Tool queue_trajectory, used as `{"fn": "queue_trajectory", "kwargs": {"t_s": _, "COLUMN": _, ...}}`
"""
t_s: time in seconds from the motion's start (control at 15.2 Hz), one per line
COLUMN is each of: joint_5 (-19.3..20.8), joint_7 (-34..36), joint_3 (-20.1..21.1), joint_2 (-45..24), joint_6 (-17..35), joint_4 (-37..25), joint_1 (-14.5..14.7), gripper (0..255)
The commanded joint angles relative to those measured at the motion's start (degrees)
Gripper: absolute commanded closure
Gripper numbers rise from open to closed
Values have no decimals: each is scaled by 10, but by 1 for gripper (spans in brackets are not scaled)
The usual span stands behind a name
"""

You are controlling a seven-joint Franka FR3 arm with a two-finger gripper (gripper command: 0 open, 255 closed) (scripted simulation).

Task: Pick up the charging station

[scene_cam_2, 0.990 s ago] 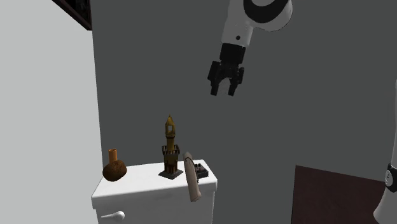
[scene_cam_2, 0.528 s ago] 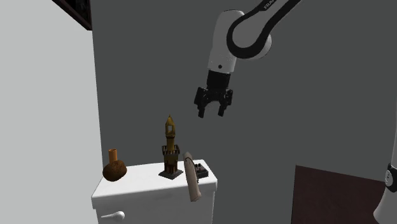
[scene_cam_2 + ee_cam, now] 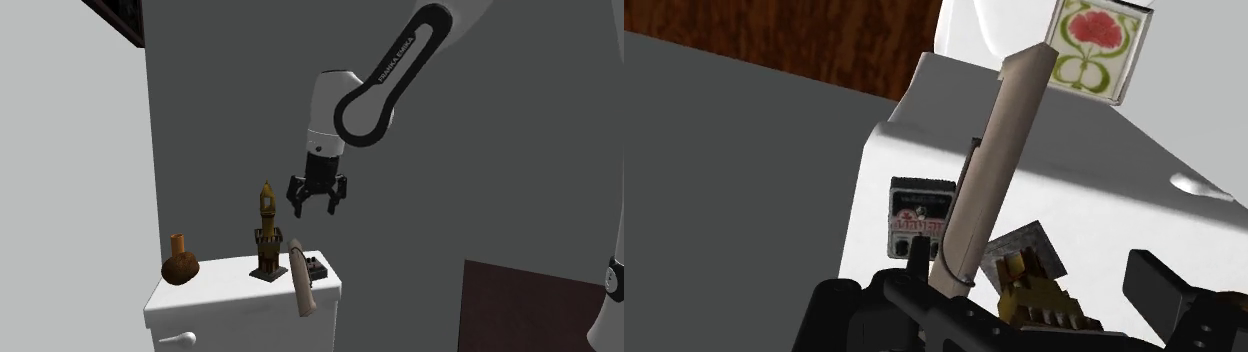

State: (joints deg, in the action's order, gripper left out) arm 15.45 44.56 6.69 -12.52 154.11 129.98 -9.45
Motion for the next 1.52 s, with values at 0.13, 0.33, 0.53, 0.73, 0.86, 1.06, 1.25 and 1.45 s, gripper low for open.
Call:
{"fn": "queue_trajectory", "kwargs": {"t_s": 0.13, "joint_5": 37, "joint_7": 71, "joint_3": -31, "joint_2": -86, "joint_6": 26, "joint_4": -53, "joint_1": 18, "gripper": 0}}
{"fn": "queue_trajectory", "kwargs": {"t_s": 0.33, "joint_5": 48, "joint_7": 111, "joint_3": -54, "joint_2": -152, "joint_6": 39, "joint_4": -101, "joint_1": 32, "gripper": 0}}
{"fn": "queue_trajectory", "kwargs": {"t_s": 0.53, "joint_5": 48, "joint_7": 142, "joint_3": -73, "joint_2": -218, "joint_6": 46, "joint_4": -155, "joint_1": 42, "gripper": 0}}
{"fn": "queue_trajectory", "kwargs": {"t_s": 0.73, "joint_5": 42, "joint_7": 166, "joint_3": -87, "joint_2": -279, "joint_6": 49, "joint_4": -209, "joint_1": 48, "gripper": 0}}
{"fn": "queue_trajectory", "kwargs": {"t_s": 0.86, "joint_5": 44, "joint_7": 169, "joint_3": -90, "joint_2": -293, "joint_6": 57, "joint_4": -215, "joint_1": 50, "gripper": 0}}
{"fn": "queue_trajectory", "kwargs": {"t_s": 1.06, "joint_5": 46, "joint_7": 174, "joint_3": -94, "joint_2": -314, "joint_6": 70, "joint_4": -224, "joint_1": 53, "gripper": 0}}
{"fn": "queue_trajectory", "kwargs": {"t_s": 1.25, "joint_5": 47, "joint_7": 178, "joint_3": -97, "joint_2": -333, "joint_6": 80, "joint_4": -232, "joint_1": 55, "gripper": 0}}
{"fn": "queue_trajectory", "kwargs": {"t_s": 1.45, "joint_5": 47, "joint_7": 176, "joint_3": -97, "joint_2": -334, "joint_6": 79, "joint_4": -235, "joint_1": 54, "gripper": 255}}
